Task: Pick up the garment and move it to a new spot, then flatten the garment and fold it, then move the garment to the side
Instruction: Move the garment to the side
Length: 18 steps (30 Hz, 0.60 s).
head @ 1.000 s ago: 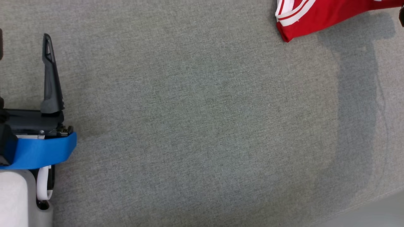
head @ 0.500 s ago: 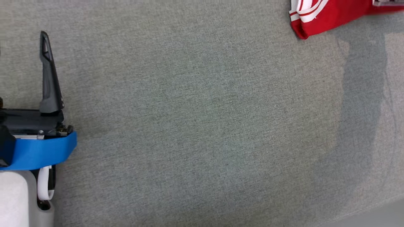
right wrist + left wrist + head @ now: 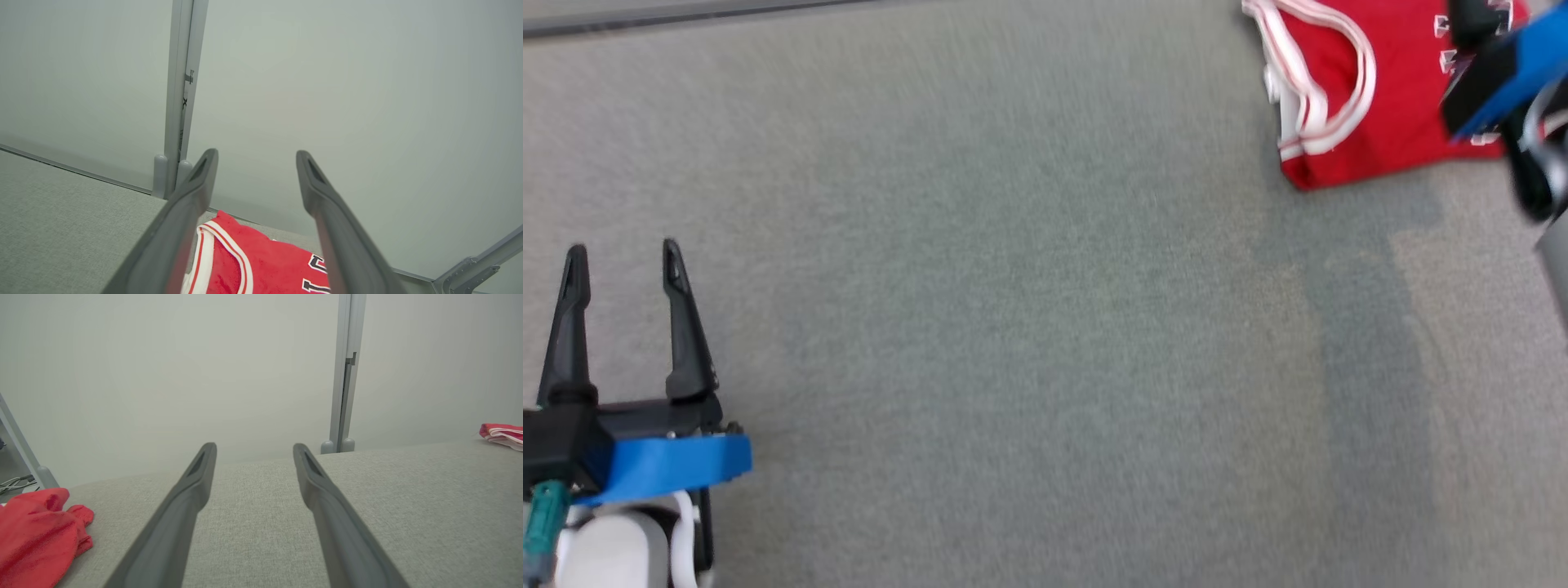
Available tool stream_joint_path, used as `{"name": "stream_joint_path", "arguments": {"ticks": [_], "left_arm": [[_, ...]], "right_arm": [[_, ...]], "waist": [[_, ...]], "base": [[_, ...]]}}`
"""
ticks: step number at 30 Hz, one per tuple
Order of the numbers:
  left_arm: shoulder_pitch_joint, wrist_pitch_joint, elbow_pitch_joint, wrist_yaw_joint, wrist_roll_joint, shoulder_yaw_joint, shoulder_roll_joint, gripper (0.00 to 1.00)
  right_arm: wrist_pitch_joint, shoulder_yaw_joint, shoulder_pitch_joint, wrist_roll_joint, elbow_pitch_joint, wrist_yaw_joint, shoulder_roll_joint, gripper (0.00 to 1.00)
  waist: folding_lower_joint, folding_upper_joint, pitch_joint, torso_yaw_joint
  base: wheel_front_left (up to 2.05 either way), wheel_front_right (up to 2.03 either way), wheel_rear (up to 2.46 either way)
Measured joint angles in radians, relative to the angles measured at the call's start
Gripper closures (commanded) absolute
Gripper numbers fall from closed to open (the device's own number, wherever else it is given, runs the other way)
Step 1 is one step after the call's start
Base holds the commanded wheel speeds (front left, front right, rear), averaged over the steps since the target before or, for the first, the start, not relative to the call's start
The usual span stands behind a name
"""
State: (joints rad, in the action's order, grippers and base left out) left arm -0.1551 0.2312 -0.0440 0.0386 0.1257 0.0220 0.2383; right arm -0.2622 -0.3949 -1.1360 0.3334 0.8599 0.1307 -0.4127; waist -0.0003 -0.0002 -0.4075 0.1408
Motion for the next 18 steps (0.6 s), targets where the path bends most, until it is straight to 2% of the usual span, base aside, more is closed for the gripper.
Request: {"name": "stream_joint_path", "arguments": {"ticks": [7, 9, 10, 13, 14, 18], "left_arm": [[0.077, 0.019, 0.069, 0.001, 0.027, -0.003, -0.033, 0.0], [0.084, 0.02, 0.077, -0.001, 0.03, -0.006, -0.037, 0.0], [0.098, 0.024, 0.097, -0.004, 0.034, -0.01, -0.045, 0.0], [0.12, 0.026, 0.121, -0.01, 0.041, -0.016, -0.051, 0.0], [0.12, 0.026, 0.121, -0.01, 0.041, -0.016, -0.051, 0.0], [0.149, 0.028, 0.159, -0.014, 0.049, -0.029, -0.06, 0.0]], "right_arm": [[0.0, 0.111, 0.289, -0.048, -0.222, 0.0, 0.108, 0.0], [0.0, 0.127, 0.329, -0.052, -0.244, 0.0, 0.125, 0.0], [0.0, 0.146, 0.407, -0.064, -0.283, 0.0, 0.15, 0.0], [0.0, 0.175, 0.507, -0.073, -0.334, 0.0, 0.184, 0.0], [0.0, 0.175, 0.507, -0.073, -0.334, 0.0, 0.184, 0.0], [0.0, 0.212, 0.669, -0.085, -0.397, 0.0, 0.218, 0.0]], "waist": [[0.0, -0.0001, 0.131, -0.062], [0.0, -0.0001, 0.148, -0.07], [0.0, -0.0001, 0.178, -0.081], [0.0, -0.0001, 0.217, -0.093], [0.0, -0.0001, 0.217, -0.093], [0.0001, -0.0002, 0.273, -0.106]], "base": [[0.0, 0.0, 0.0], [0.0, 0.0, 0.0], [0.0, 0.0, 0.0], [0.0, 0.0, 0.0], [0.0, 0.0, 0.0], [0.0, 0.0, 0.0]]}}
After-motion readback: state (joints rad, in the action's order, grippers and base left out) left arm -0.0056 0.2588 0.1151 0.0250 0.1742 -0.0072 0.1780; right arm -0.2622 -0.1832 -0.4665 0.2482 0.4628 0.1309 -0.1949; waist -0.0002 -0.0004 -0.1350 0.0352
